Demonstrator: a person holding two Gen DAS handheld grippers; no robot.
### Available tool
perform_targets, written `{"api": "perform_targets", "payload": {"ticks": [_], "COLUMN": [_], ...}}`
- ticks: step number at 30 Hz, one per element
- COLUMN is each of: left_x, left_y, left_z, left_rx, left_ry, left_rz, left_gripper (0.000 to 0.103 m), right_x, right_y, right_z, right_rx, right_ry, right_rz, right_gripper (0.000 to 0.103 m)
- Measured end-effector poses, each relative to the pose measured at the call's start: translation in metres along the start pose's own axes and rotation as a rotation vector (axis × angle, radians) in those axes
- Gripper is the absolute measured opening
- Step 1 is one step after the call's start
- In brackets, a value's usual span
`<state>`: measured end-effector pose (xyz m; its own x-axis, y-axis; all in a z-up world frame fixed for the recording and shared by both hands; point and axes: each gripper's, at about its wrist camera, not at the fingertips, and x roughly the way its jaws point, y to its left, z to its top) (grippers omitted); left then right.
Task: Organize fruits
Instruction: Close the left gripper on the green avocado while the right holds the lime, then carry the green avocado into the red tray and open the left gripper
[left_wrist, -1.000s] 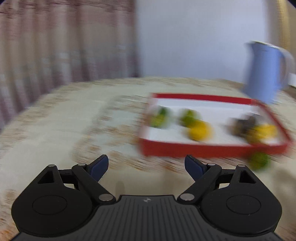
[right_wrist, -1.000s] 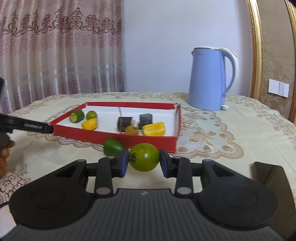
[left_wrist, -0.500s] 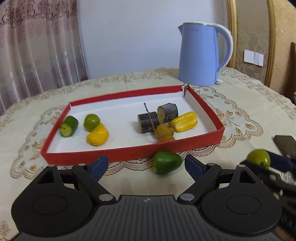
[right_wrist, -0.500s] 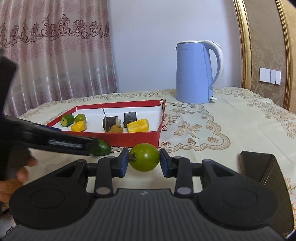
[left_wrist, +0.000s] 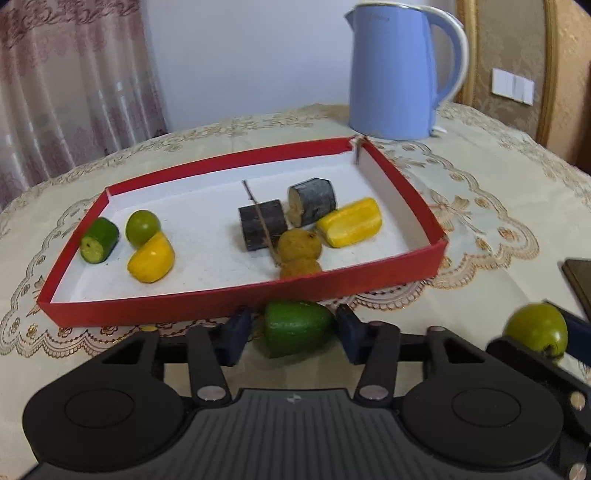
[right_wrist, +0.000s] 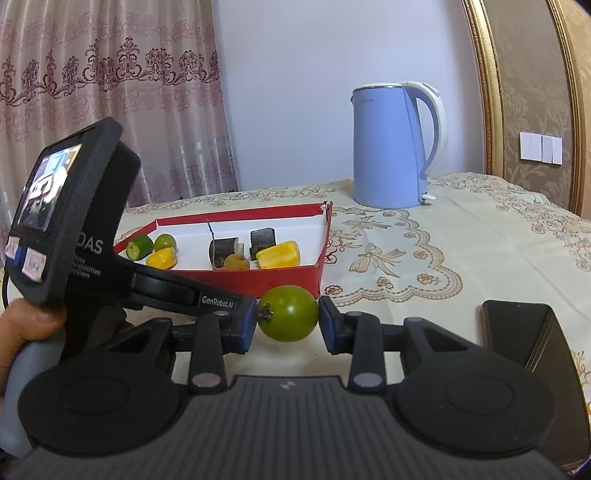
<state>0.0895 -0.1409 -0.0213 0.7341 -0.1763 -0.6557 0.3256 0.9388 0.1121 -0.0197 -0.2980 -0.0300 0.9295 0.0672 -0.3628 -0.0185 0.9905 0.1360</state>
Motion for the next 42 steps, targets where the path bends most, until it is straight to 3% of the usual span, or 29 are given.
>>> {"api": "perform_targets", "payload": {"ticks": [2,10,19,28,42], "left_x": [-0.001,-0.029,-0.051,-0.056,-0.05], "left_y": [-0.003,0.026,0.09,0.148,0.153], "left_z": [-0.001,-0.017,-0.041,-0.054,-0.058], "left_rx": [0.02,0.009,-0.075,-0.19,-0.2], "left_ry": [-0.008,-0.073,-0.103,-0.086,-0.067], "left_rz": [-0.008,-0.07,0.045,0.069,0.116], "left_gripper": [0.039,0.039,0.039,0.039,0.039], "right_x": [0.0,0.002,0.004,0.005,0.006], "right_y": [0.0,0.002,0.008,0.008,0.011], "right_z": [0.0,0.0,0.0,0.0,0.0], "right_rx": [0.001,-0.009,-0.046,-0.048,-0.059], "right_ry": [0.0,0.007,0.018,0.021,0.022], "right_rz": [-0.001,-0.005,-0.001,-0.022,-0.042], "right_gripper": [0.034,0.034,0.034,0.034,0.034]}}
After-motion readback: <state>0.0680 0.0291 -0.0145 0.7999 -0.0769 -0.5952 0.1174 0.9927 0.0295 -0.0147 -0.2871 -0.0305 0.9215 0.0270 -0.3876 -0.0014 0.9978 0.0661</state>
